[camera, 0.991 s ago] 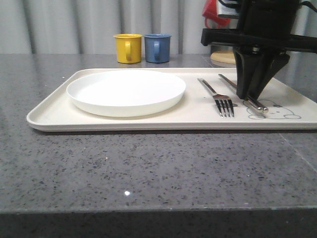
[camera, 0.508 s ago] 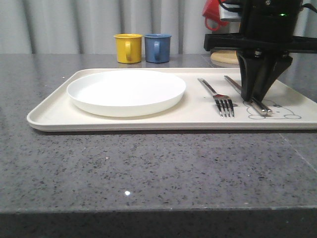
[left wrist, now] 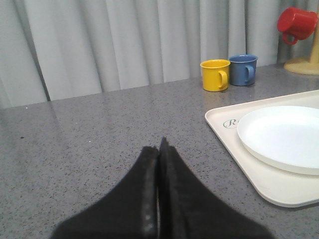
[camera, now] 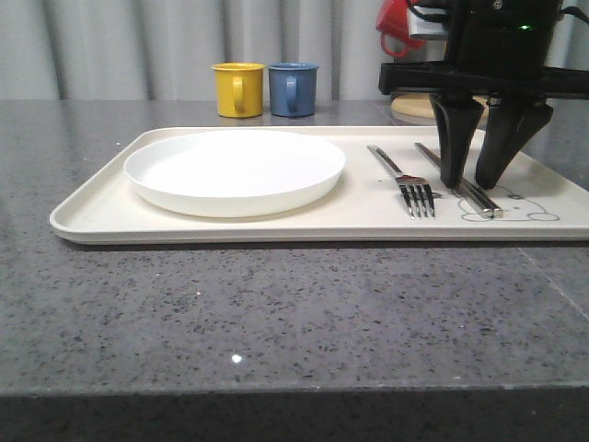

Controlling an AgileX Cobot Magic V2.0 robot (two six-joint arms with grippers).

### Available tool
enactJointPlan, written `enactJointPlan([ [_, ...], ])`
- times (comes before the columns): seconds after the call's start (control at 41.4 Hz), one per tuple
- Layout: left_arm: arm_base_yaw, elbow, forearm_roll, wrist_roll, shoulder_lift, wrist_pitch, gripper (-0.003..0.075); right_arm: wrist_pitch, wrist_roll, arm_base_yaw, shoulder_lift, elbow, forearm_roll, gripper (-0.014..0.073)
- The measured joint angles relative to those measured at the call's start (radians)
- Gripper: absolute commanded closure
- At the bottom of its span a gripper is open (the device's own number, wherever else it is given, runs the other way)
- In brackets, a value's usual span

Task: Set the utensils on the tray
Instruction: 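Place the chopsticks on the tray beside the fork with the right gripper, then open the right gripper and raise it off the chopsticks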

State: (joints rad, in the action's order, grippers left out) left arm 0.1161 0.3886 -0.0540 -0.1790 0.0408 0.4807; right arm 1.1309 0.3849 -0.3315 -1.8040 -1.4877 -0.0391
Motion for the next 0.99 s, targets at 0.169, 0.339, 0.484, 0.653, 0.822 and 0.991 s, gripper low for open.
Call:
enactJointPlan([
  [0.169, 0.000, 0.000, 0.000, 0.000, 0.000, 0.000, 0.0739, 0.007, -0.006, 0.003, 0.012, -0.005, 0.012, 0.0292],
  [0.339, 0.000, 0.000, 0.000, 0.000, 0.000, 0.000, 0.0739, 0.053, -0.070, 0.076, 0.059, -0.036, 0.039, 0.0292],
  [0.484, 0.000, 0.000, 0.000, 0.000, 0.000, 0.000, 0.0739, 0.088, -0.150, 0.193, 0.091, -0.042, 0.067, 0.0292],
  [0.653, 0.000, 0.000, 0.000, 0.000, 0.000, 0.000, 0.0739, 0.092, -0.243, 0.338, 0.095, -0.042, 0.101, 0.0292],
  [0.822, 0.000, 0.000, 0.000, 0.000, 0.000, 0.000, 0.0739, 0.094, -0.294, 0.456, 0.095, -0.042, 0.110, 0.0288],
  [0.991, 0.000, 0.000, 0.000, 0.000, 0.000, 0.000, 0.0739, 0.085, -0.346, 0.517, 0.095, -0.042, 0.111, 0.0211],
])
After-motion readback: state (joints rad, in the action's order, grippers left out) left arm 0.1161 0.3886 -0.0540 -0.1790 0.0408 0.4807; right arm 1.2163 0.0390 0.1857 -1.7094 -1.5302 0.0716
